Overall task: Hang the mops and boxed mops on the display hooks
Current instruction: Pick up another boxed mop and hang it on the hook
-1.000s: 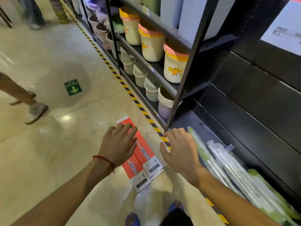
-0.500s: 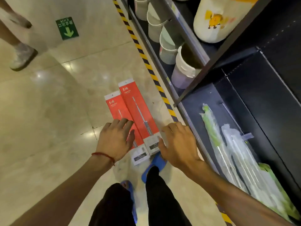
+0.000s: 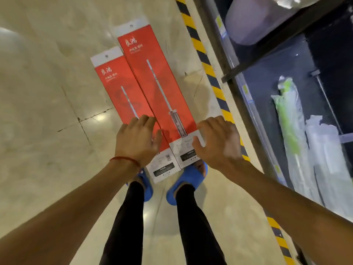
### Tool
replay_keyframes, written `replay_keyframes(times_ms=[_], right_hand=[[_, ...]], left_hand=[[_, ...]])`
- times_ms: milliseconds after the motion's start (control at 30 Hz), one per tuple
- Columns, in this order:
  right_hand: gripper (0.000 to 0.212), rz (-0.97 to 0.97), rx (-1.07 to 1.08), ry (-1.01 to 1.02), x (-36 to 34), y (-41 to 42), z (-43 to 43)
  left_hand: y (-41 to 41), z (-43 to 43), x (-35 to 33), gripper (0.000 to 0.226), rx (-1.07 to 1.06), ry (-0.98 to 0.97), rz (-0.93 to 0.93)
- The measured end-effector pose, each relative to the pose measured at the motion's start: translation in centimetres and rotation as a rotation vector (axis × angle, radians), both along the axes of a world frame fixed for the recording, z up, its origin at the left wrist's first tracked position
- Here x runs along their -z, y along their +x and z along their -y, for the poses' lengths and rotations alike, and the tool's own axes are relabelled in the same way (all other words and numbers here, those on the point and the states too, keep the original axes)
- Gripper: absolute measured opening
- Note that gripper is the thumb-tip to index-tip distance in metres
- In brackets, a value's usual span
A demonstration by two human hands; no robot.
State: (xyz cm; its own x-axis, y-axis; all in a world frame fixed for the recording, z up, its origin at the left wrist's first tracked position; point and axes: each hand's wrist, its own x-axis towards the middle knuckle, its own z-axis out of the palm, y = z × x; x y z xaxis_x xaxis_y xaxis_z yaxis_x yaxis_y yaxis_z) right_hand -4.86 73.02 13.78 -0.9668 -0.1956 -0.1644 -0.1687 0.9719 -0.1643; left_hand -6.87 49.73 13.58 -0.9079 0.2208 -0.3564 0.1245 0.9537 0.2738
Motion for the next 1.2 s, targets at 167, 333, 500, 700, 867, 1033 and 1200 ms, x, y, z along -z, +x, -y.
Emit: replay_keyframes(times_ms=[167,333,500,700,867,1033,1200], right_hand=[[0.042,0.068,0.100,-0.071,13.1,-1.4,-0.9],[0.066,0.380,0.352,-0.217,21.6,-3.3,-0.8],[0.057,0.601,0.575,-0.624,25.7,-4.4,-0.3],[0.060,0.704,0.733,-0.828,25.5,-5.4,-0.5],[0.087,0.787,0.808,-0.902,24.3,-5.1,-0.2],[0.082,1.005,0.711,-0.910,22.1,-5.5,-0.1],[0.076,1.095,0.656,-1.025,17.3,-4.5,0.2]], left_hand=[[-0.6,-1.2,13.3,0.060,-0.187,0.132,0.103],[-0.6,-3.9,23.1,0.076,-0.525,0.451,0.255],[-0.5,-6.6,26.6,0.075,-0.846,0.727,0.278],[-0.5,-6.8,26.6,0.087,-0.956,0.761,0.363],[0.3,-4.9,25.0,0.079,-0.936,0.786,0.432],[1.3,-2.7,22.9,0.062,-0.886,0.834,0.489],[1.2,-0.4,18.6,0.040,-1.053,0.901,0.609]])
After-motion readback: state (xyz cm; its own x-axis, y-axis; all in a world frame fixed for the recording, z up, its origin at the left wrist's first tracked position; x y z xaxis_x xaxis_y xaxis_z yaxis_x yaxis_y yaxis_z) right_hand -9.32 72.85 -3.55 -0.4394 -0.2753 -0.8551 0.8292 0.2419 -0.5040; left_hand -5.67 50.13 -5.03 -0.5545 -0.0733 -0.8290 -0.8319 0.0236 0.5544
